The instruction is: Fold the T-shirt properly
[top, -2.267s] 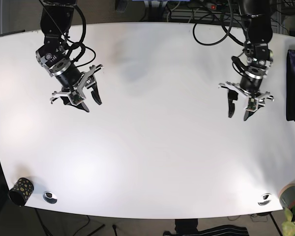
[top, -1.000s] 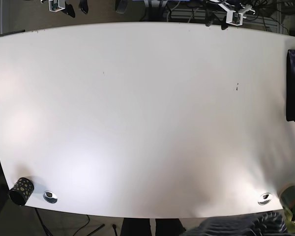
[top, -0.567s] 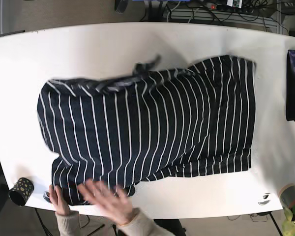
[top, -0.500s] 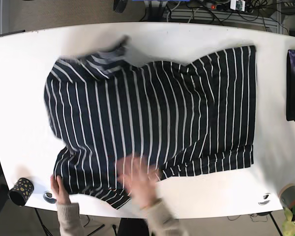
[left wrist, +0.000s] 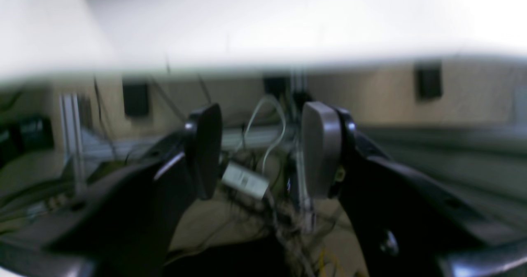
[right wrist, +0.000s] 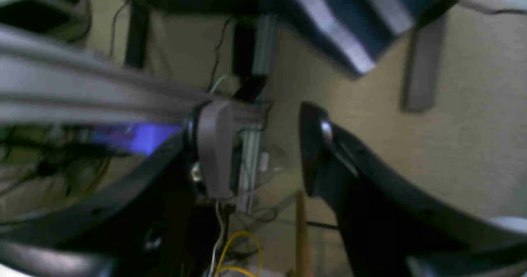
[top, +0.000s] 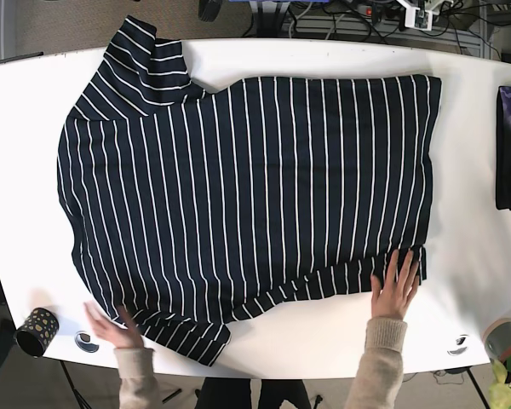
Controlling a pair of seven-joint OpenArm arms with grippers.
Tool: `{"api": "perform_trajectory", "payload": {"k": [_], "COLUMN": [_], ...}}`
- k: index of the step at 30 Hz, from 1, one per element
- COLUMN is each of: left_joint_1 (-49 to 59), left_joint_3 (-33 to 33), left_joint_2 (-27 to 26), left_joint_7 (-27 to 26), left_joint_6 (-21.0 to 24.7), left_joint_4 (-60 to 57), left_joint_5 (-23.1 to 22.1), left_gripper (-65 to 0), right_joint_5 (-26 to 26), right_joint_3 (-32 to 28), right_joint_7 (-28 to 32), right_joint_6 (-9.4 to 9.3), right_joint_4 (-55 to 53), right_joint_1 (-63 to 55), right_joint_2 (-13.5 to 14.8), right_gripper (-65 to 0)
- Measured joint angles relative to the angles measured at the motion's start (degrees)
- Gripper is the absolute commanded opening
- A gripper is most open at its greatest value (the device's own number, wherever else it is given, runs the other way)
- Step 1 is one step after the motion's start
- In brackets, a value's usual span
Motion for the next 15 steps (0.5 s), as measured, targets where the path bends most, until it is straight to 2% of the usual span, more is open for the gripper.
{"api": "perform_trajectory", "payload": {"k": [5, 10, 15], "left_joint_1": [0.02, -2.64, -4.55], "left_joint_3": [0.0, 0.04, 0.0], "left_joint_2": [-0.2, -0.31, -0.31], "left_joint_7": [0.44, 0.37, 0.35], "left_joint_6": [0.02, -0.04, 0.04], "left_joint_4": [2.62, 4.44, 4.46], "left_joint_5": [-3.15, -3.96, -3.96], "left_gripper": [-36.4, -35.8, -35.6], "right_joint_5": [5.84, 8.46, 9.94], "right_joint_3": [3.28, 3.96, 5.97], "right_joint_7": [-0.28, -0.68, -7.15], "right_joint_6": [-0.04, 0.48, 0.17], "right_joint_4": [3.41, 6.05, 9.64], "right_joint_1": [0.5, 2.05, 5.77], "right_joint_2": [-0.09, 0.15, -0.04], "right_gripper": [-40.4, -39.8, -39.6]}}
